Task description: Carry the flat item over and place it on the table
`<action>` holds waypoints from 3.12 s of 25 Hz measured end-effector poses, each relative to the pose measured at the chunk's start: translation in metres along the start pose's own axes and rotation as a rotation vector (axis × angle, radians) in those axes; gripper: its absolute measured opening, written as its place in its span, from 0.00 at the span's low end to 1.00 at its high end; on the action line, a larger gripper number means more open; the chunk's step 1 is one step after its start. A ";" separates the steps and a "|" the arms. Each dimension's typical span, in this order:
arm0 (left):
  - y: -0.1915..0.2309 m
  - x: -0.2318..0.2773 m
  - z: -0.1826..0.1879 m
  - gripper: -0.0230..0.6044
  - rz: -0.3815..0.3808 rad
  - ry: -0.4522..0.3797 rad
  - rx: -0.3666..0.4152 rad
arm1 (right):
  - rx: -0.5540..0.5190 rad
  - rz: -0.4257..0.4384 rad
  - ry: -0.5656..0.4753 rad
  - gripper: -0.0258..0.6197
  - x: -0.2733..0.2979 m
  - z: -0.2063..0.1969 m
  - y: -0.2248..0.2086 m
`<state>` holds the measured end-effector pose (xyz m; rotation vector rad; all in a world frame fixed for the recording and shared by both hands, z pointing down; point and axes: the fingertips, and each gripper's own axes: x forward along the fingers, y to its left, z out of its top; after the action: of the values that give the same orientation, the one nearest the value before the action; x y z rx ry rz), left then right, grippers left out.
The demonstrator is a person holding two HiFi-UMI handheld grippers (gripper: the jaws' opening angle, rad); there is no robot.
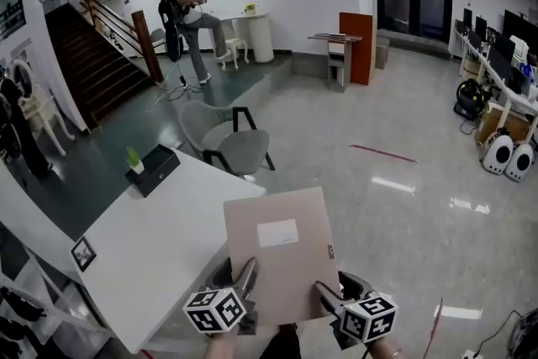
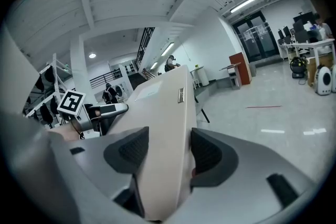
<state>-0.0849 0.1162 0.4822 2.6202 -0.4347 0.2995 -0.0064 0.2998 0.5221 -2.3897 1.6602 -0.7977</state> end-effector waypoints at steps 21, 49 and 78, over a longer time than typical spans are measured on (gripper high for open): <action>0.111 0.179 0.118 0.47 -0.015 -0.017 -0.008 | -0.019 -0.011 -0.007 0.42 0.208 0.115 -0.040; 0.234 0.168 0.168 0.46 0.481 -0.193 -0.153 | -0.146 0.448 0.217 0.42 0.389 0.165 0.005; 0.288 0.088 0.121 0.46 0.921 -0.318 -0.358 | -0.341 0.822 0.459 0.42 0.466 0.123 0.075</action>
<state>-0.0885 -0.2061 0.5199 1.9580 -1.6275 0.0666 0.1106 -0.1727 0.5500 -1.4327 2.8389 -0.9710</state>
